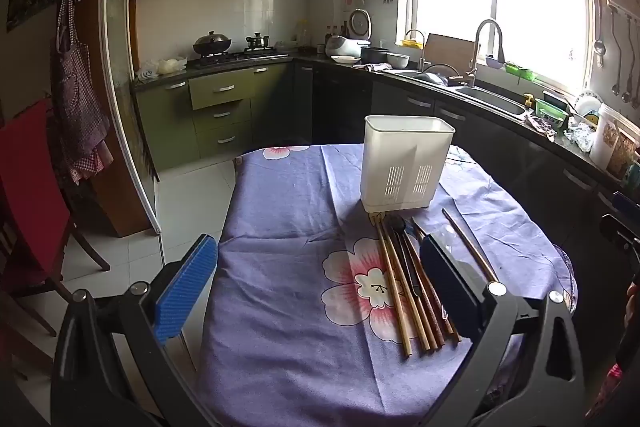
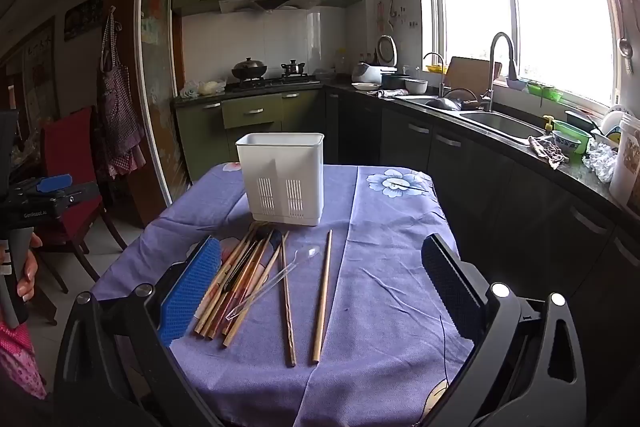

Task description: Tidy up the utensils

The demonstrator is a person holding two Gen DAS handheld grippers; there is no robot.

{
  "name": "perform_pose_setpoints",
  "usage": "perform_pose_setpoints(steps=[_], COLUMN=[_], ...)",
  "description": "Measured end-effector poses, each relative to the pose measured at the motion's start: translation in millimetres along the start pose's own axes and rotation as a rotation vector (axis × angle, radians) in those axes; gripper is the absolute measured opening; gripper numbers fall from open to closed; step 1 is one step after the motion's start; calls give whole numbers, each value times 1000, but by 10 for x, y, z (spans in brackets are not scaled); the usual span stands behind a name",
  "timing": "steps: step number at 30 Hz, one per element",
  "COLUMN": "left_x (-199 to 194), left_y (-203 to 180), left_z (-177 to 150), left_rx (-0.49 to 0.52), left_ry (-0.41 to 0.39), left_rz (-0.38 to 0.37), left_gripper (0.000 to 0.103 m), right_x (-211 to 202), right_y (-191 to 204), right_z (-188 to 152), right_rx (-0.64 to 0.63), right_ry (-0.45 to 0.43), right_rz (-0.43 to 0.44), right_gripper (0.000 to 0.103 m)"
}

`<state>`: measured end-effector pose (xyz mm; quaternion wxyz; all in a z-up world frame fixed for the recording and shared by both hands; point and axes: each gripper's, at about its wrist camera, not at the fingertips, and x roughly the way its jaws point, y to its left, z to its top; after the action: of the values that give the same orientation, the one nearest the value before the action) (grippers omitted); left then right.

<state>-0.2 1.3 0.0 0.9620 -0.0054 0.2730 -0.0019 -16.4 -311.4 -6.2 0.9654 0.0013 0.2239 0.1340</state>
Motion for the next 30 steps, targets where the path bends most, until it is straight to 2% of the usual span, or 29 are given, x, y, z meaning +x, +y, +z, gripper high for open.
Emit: perform_pose_setpoints(steps=[30], left_x=[3], left_y=[-18], left_z=[-64], left_rx=[11], left_ry=[13], left_rz=[-8], left_gripper=[96], right_x=[34], right_y=[-8], right_z=[-13], right_rx=[-1], right_ry=[1], right_rz=[2], right_gripper=[99])
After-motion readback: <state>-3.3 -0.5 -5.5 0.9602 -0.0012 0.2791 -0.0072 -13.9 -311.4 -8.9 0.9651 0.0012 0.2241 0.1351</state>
